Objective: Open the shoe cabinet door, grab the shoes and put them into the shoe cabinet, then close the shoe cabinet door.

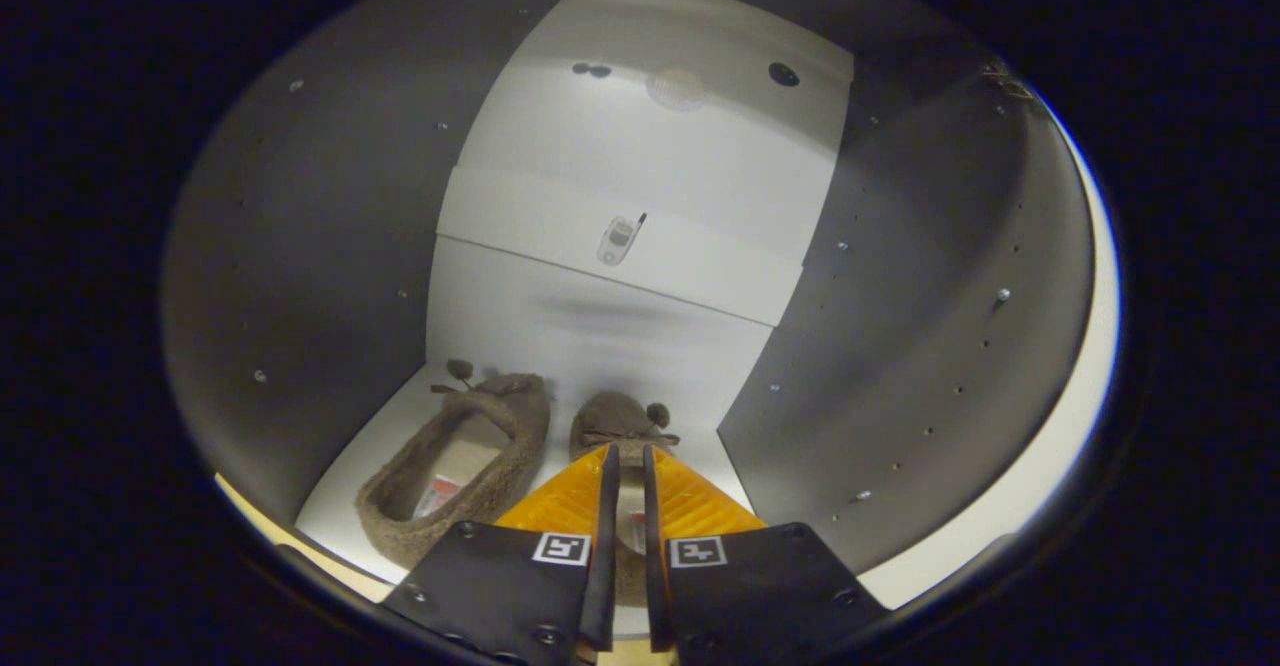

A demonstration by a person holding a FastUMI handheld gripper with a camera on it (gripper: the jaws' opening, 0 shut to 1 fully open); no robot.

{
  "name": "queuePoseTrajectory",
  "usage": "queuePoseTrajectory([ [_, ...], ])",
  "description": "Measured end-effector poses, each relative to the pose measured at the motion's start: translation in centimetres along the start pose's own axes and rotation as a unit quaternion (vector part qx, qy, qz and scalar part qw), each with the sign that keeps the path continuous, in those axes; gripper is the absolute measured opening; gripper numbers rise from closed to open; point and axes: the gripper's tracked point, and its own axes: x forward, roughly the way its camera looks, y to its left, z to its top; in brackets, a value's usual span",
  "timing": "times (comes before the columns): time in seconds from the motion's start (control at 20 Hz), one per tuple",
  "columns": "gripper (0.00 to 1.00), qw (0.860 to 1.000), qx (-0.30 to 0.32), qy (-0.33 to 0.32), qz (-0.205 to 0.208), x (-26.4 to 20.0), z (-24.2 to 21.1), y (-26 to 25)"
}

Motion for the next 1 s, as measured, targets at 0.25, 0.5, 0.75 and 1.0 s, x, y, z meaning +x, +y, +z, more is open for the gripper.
queuePoseTrajectory([
  [0.25, 0.15, 0.998, 0.046, -0.031, 0.004, -6.3, 2.0, -1.3],
  [0.5, 0.15, 0.996, 0.064, -0.056, -0.007, -12.4, 2.9, -4.5],
  [0.75, 0.15, 0.993, 0.09, -0.078, -0.014, -19.6, 3.3, -8.0],
  [1.0, 0.15, 0.988, 0.111, -0.104, -0.029, -26.6, 2.9, -11.7],
])
